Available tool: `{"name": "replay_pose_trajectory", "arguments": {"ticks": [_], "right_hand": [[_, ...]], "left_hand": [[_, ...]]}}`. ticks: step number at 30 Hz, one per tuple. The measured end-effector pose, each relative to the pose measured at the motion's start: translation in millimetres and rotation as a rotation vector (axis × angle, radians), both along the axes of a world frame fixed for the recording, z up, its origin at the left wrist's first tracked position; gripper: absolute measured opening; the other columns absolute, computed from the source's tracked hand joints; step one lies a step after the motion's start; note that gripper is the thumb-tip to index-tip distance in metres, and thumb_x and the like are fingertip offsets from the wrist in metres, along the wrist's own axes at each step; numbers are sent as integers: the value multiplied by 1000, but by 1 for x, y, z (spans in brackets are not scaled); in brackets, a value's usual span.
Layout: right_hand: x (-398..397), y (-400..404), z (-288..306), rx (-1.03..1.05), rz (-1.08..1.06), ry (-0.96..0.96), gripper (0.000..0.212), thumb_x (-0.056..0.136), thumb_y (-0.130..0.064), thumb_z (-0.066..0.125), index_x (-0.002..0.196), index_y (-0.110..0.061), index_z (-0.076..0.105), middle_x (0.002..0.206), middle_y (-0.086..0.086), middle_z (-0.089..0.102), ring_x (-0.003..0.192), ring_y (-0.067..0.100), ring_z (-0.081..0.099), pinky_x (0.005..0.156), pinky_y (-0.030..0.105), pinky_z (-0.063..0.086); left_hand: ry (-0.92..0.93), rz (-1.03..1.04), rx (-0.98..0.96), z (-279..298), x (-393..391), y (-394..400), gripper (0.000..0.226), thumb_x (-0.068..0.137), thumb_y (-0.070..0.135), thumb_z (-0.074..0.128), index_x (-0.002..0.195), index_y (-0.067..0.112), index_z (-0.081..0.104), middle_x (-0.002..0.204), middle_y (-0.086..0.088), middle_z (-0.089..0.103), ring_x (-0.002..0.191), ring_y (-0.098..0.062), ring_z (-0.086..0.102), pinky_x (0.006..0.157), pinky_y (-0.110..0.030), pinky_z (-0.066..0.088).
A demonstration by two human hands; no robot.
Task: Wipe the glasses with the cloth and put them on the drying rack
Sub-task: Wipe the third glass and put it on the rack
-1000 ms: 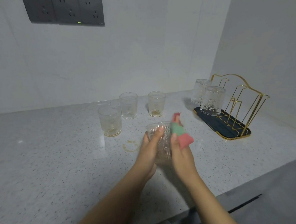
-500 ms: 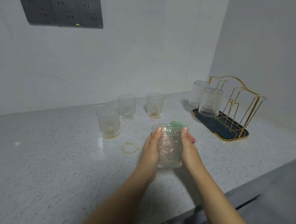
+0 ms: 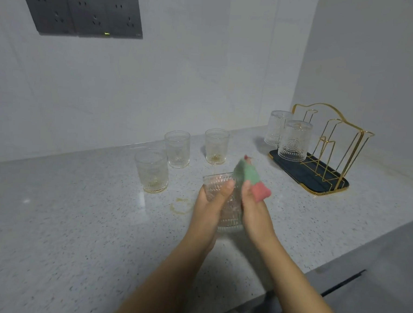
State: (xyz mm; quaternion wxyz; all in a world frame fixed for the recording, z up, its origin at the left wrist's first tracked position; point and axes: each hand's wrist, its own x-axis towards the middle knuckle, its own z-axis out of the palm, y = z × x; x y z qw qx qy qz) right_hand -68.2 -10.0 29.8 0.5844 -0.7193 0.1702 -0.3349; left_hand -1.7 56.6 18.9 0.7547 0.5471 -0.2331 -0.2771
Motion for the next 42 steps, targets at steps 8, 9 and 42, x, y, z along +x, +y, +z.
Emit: {"name": "replay_pose_trajectory", "arguments": {"ticks": [8, 9, 42], "right_hand": [[-10, 21, -12, -7, 19, 91, 73, 84, -72, 21, 126, -21, 52, 122, -4, 58, 113, 5, 54, 97, 17, 42], [-10, 22, -15, -39, 21, 70, 75, 80, -77, 23, 121, -22, 54, 116, -6, 60, 110, 5, 55, 97, 23, 44], [-15, 20, 4, 248, -102, 62, 51, 88, -52, 22, 116, -23, 52, 103, -13, 58, 105, 6, 53, 68, -7, 38]], "left_hand": [[89, 125, -37, 0, 6, -2, 86, 62, 76, 69, 127, 20, 61, 124, -4, 69, 117, -23, 64, 106, -49, 46], [90, 134, -38, -1, 7, -2, 90, 61, 79, 68, 130, 21, 60, 127, -3, 67, 119, -22, 63, 107, -49, 44], [-178, -1, 126, -2, 1, 1, 75, 74, 73, 56, 134, 29, 47, 130, 10, 60, 115, 0, 60, 103, -27, 47]]}}
